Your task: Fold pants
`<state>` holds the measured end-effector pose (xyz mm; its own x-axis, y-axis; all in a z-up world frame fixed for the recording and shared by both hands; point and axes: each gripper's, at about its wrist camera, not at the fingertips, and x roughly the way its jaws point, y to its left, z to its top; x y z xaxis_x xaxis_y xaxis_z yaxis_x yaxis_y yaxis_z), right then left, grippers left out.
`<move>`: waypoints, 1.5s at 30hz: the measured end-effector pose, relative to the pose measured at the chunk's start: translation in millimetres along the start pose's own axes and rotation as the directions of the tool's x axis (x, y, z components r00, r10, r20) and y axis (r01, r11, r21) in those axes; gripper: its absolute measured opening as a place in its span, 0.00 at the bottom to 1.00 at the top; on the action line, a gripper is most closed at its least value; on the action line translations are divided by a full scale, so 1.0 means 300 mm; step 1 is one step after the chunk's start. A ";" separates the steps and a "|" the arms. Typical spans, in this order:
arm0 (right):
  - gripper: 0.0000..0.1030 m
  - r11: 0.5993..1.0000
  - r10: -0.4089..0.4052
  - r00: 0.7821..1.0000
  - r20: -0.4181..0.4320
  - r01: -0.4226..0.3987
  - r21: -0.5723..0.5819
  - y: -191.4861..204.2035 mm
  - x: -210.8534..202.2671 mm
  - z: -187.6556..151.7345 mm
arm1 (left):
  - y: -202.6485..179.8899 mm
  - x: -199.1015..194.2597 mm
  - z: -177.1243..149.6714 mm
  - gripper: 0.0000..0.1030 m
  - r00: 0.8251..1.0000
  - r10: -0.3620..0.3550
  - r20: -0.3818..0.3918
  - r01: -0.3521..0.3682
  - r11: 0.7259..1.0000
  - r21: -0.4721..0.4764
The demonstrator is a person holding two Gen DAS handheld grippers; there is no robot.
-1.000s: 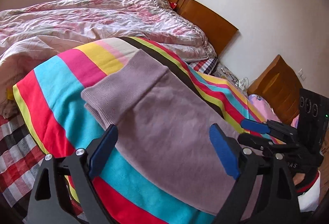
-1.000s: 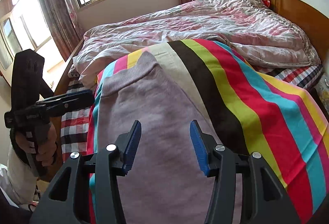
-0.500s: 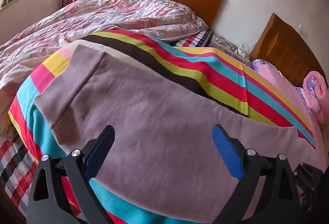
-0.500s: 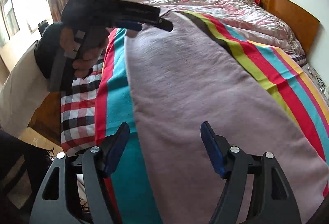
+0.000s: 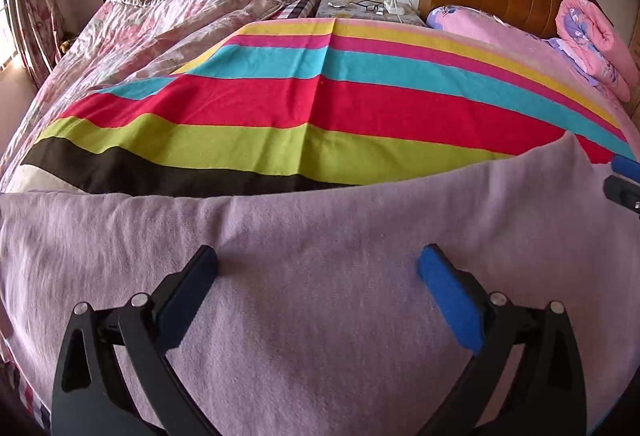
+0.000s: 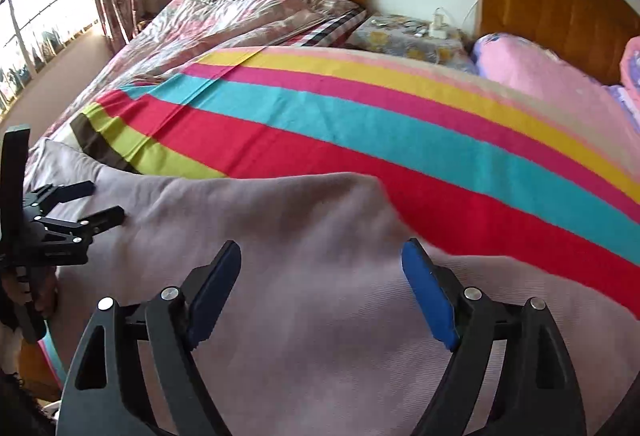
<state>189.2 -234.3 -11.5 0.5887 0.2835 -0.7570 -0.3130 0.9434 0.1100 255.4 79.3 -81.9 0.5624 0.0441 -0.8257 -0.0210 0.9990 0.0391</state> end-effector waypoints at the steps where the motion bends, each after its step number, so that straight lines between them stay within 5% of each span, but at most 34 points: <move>1: 0.81 0.999 0.043 0.999 0.024 -0.043 0.026 -0.035 -0.046 -0.016 | -0.013 -0.017 0.010 0.98 1.000 -0.008 0.004 0.008 1.000 -0.007; 5: 0.84 0.999 -0.024 0.998 0.067 0.022 0.027 -0.125 -0.183 -0.108 | -0.153 -0.128 0.061 0.98 0.988 -0.109 0.107 0.102 0.993 0.066; 11: 0.84 0.978 -0.175 0.984 0.024 0.171 0.117 -0.328 -0.239 -0.219 | -0.543 -0.082 0.118 0.98 0.946 -0.298 0.130 0.257 0.930 0.262; 14: 0.84 0.939 -0.324 0.940 -0.103 0.333 0.082 -0.434 -0.192 -0.322 | -0.658 0.012 0.134 0.98 0.944 -0.318 0.090 0.282 0.917 0.283; 16: 0.85 0.961 -0.231 0.972 -0.039 0.234 0.146 -0.488 -0.225 -0.363 | -0.693 0.090 0.138 0.97 0.961 -0.278 0.011 0.263 0.923 0.282; 19: 0.86 0.969 -0.232 0.973 -0.022 0.233 0.078 -0.492 -0.234 -0.391 | -0.678 0.111 0.154 0.98 0.963 -0.270 0.009 0.260 0.933 0.248; 33: 0.85 0.966 -0.087 0.993 0.082 0.064 0.252 -0.578 -0.317 -0.437 | -0.676 0.120 0.152 0.99 0.971 -0.236 0.020 0.225 0.944 0.243; 36: 0.85 0.962 -0.108 0.993 0.055 0.091 0.257 -0.570 -0.326 -0.429 | -0.665 0.103 0.146 0.98 0.973 -0.228 0.038 0.215 0.953 0.214; 40: 0.86 0.951 -0.232 0.973 -0.021 0.231 0.207 -0.515 -0.349 -0.345 | -0.658 0.029 0.157 0.98 0.962 -0.258 0.092 0.237 0.953 0.190; 45: 0.86 0.984 -0.152 0.986 0.065 0.145 0.102 -0.456 -0.318 -0.212 | -0.706 0.047 0.209 0.98 0.976 -0.172 0.130 0.144 0.969 0.199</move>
<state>128.3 -401.2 4.6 0.6766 0.1472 -0.7214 -0.1465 0.9871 0.0641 319.7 -131.9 -66.5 0.6603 -0.1295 -0.7397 0.2254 0.9738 0.0307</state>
